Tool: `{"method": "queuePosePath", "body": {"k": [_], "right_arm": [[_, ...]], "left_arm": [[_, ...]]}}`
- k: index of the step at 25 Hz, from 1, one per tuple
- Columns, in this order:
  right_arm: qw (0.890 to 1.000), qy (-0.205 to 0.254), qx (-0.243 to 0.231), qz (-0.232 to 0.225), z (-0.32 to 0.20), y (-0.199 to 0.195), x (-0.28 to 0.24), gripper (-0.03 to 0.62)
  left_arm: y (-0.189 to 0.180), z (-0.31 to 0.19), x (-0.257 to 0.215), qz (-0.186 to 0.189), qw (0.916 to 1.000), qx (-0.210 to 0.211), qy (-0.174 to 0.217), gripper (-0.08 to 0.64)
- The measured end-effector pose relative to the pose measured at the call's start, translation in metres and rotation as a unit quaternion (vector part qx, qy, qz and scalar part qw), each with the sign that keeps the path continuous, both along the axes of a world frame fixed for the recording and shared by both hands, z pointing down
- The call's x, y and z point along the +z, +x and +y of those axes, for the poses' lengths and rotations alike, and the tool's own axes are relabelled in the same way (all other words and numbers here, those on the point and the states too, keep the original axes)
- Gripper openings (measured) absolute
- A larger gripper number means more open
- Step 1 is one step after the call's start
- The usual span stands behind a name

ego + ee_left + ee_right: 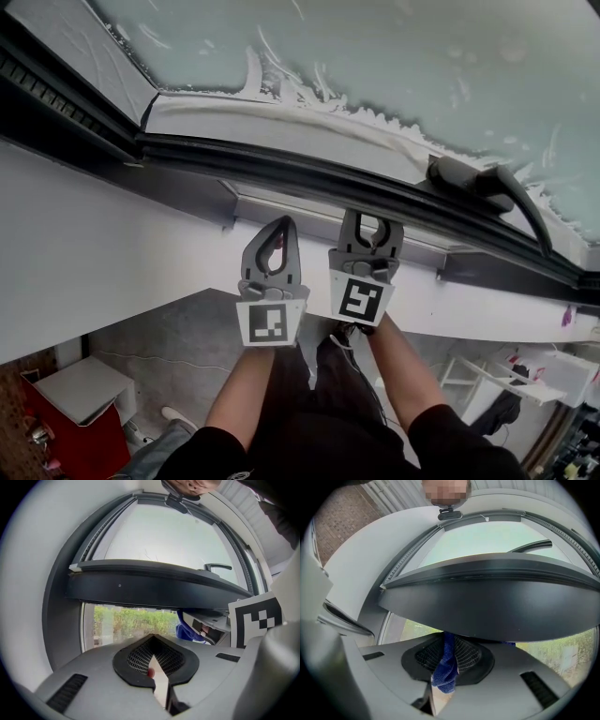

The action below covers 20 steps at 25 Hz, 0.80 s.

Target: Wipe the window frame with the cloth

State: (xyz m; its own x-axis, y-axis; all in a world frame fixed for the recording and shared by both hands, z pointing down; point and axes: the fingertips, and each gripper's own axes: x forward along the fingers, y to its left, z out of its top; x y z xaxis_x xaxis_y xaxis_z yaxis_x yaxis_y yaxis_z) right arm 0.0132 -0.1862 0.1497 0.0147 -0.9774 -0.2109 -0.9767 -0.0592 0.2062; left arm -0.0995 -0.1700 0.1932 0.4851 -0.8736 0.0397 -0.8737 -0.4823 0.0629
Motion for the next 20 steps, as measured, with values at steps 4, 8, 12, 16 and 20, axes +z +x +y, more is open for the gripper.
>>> {"method": "queuePosePath", "body": {"k": [4,8,12,16,20], "right_arm": [[1.0,0.002,-0.007,0.004,-0.004,-0.01,-0.002,0.048],[1.0,-0.003,-0.012,0.007,-0.007,-0.016,0.0,0.048],[1.0,0.001,-0.016,0.008,-0.009,-0.021,-0.001,0.048],[1.0,0.002,-0.025,0.011,-0.013,-0.03,-0.001,0.048],[1.0,0.001,-0.029,0.009,-0.016,-0.038,0.0,0.048]], "left_arm": [[-0.008,-0.004,0.0,0.008,0.9999,-0.009,-0.002,0.005],[-0.013,-0.008,-0.002,0.01,0.9998,-0.015,0.002,0.005],[-0.019,-0.011,-0.002,0.01,0.9998,-0.019,0.0,0.005],[-0.024,-0.012,-0.003,0.013,0.9997,-0.023,0.004,0.005],[-0.032,-0.013,-0.002,0.012,0.9995,-0.028,0.003,0.005]]}}
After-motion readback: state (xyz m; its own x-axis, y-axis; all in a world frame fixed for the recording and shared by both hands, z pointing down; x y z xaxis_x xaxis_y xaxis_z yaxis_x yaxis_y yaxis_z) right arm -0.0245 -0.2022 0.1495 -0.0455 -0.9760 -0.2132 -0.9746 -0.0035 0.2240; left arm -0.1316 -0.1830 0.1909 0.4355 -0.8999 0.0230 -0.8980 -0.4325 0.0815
